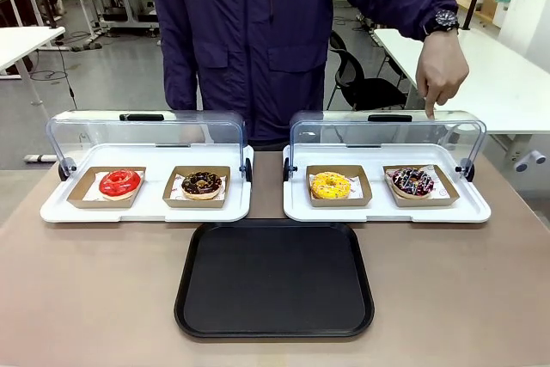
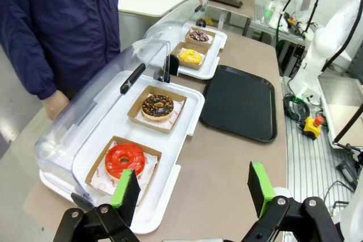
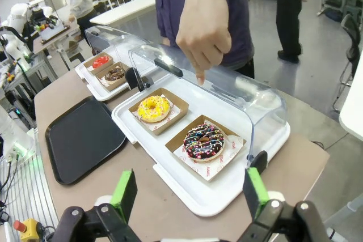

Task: Move the fourth donut from the left to the tray.
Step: Pick up the Paper togo box containing the Donut indicated by the person and place it on the Handle tray.

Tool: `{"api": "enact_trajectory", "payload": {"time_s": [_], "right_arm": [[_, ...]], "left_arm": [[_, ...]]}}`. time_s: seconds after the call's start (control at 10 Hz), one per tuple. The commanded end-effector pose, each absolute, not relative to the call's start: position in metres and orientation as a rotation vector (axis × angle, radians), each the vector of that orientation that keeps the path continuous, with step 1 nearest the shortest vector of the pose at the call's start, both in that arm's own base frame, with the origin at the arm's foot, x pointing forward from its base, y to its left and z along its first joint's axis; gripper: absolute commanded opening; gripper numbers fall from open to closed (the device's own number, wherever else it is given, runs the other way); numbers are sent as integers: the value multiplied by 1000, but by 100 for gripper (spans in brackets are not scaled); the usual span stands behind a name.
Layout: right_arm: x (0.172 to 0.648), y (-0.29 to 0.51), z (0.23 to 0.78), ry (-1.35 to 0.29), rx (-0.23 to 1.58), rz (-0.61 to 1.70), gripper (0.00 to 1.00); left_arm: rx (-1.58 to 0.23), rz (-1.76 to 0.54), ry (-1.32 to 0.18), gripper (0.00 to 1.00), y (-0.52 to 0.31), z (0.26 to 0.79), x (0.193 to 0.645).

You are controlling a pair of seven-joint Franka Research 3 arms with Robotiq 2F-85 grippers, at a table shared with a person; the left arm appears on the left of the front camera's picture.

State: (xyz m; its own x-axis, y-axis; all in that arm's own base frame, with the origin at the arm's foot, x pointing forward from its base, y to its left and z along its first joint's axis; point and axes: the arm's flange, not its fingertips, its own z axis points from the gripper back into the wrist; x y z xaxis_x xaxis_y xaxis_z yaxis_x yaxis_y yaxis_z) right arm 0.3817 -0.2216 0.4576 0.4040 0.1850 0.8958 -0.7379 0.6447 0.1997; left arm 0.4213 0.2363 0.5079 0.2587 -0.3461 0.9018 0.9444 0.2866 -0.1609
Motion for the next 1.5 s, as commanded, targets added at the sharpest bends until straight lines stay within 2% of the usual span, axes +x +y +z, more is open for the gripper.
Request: {"api": "enact_trajectory", "payload": {"time_s": [0.0,0.2,0.4,0.8,1.1,1.2,1.3,1.4], "right_arm": [[395,-206,474,-924,536,776,100],[405,-180,485,-846,446,923,100],[412,-139,484,-736,284,1122,100],[410,-77,440,-586,98,1374,100],[419,-47,399,-502,27,1523,100],[425,-45,394,-524,9,1531,100],[424,-49,401,-507,85,1507,100],[417,-40,399,-496,58,1501,100]], "left_arm": [[-829,-1029,-876,100,234,510,418],[-829,-1029,-876,100,234,510,418],[-829,-1029,-876,100,234,510,418],[-829,-1029,-876,100,234,510,418],[-829,-1029,-876,100,234,510,418],[-829,-1029,-876,100,234,510,418],[-829,-1029,-876,100,234,510,418],[-829,-1029,-876,100,234,510,418]]}}
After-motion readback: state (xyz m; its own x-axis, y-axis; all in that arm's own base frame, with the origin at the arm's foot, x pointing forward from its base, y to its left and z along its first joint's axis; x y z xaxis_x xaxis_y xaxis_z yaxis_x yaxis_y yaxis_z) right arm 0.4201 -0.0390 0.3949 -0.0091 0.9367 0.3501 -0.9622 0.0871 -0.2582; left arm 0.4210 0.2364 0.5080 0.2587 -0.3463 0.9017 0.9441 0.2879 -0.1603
